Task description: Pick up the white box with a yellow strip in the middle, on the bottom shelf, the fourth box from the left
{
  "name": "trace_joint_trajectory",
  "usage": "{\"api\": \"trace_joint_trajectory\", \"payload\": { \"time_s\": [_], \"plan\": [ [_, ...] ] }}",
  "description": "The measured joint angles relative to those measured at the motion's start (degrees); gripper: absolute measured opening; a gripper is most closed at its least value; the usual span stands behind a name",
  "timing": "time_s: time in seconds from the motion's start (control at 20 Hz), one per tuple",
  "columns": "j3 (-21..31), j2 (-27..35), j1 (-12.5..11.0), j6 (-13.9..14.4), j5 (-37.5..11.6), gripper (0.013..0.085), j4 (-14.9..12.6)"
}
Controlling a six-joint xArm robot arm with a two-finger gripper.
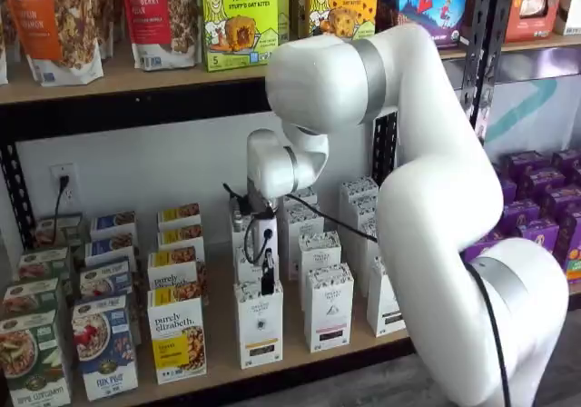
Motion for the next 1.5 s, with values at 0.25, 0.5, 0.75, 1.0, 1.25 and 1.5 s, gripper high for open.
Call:
{"api": "trace_joint_trajectory", "payload": {
  "time_s": [0.25, 0.5, 0.75, 1.0, 1.25, 1.5],
  "plan": [
    [-0.41, -1.19, 0.95, 0.67, 3.38, 0.0850, 0.46],
    [-0.30, -1.27, 1.62, 2.48, 3.39, 0.0850, -0.97],
    [-1.92, 0.75, 1.94, 2.35, 3.25, 0.0850, -0.40],
    [-3.92, 3.52, 1.73, 1.61, 0.66, 0.0850, 0.19],
    [-7.16, 6.27, 1.41, 1.36, 1.16, 0.0850, 0.12],
    [-11.41, 9.68, 1.29, 1.47, 2.47, 0.0850, -0.11]
  ]
}}
